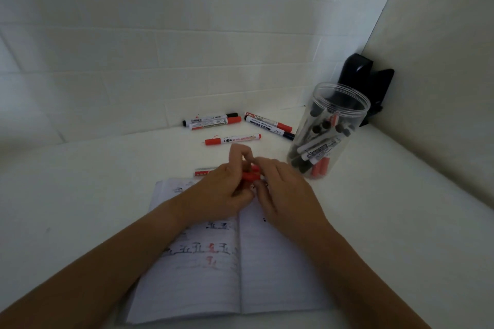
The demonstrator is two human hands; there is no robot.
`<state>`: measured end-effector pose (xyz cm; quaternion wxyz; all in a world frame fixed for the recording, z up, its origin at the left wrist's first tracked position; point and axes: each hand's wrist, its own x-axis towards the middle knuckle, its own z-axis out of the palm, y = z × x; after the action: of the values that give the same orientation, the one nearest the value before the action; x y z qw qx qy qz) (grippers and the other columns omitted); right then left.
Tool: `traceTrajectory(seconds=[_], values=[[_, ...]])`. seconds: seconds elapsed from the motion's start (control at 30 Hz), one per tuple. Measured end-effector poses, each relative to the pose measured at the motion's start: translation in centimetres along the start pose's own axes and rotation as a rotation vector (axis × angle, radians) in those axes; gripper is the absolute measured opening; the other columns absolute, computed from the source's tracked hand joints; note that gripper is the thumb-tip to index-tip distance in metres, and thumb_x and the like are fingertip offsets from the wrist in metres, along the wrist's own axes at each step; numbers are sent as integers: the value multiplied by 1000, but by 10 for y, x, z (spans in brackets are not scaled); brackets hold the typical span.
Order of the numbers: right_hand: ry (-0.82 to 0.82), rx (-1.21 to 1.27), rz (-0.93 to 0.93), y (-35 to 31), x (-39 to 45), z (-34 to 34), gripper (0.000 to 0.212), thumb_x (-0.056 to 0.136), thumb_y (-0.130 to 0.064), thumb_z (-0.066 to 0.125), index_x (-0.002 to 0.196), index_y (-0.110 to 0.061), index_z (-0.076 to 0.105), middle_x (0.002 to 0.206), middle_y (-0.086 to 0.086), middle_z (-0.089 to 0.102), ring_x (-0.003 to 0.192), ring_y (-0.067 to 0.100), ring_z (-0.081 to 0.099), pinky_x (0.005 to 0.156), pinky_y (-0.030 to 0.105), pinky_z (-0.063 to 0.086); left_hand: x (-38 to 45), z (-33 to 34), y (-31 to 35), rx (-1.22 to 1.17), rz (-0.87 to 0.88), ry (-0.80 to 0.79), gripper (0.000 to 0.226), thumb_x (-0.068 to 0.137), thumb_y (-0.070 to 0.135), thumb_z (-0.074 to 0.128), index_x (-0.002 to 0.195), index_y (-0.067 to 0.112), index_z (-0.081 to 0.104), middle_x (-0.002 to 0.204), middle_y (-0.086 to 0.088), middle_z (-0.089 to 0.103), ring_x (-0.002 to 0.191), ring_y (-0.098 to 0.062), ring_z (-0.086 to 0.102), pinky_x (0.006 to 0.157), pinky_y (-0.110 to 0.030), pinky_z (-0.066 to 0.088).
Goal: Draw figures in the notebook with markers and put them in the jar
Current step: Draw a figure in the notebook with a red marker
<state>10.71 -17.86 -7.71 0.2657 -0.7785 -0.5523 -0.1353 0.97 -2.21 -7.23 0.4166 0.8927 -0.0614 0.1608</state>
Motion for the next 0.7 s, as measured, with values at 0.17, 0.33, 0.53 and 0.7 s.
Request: traceTrajectory(seconds=[0.17,0.33,0.53,0.7], values=[[123,-139,36,-5,-3,1,25,99,-32,40,96,-18,60,80,-5,51,68,12,42,64,35,45,1,-2,-7,-9,-15,56,48,84,6,47,121,23,22,89,-3,57,67,-19,54,63,-36,48],[97,-177,181,-5,-6,5,60,95,-74,37,65,-26,56,56,-13,50,48,6,42,52,27,39,5,-10,-30,428,66,149,27,79,20,49,104,21,58,98,6,53,85,-13,47,72,-29,42],[-34,-329,339,-5,-8,13,60,85,-71,38,49,-23,37,43,-9,37,41,8,38,50,25,36,5,-9,-38,515,71,155,28,78,24,48,103,19,61,100,6,53,92,-16,45,78,-38,43],[-125,-324,347,-4,-8,13,53,84,-68,38,59,-22,47,50,-6,47,49,12,48,57,27,43,6,-8,-39,524,65,154,28,80,25,46,104,19,61,100,6,53,91,-14,42,78,-35,41]])
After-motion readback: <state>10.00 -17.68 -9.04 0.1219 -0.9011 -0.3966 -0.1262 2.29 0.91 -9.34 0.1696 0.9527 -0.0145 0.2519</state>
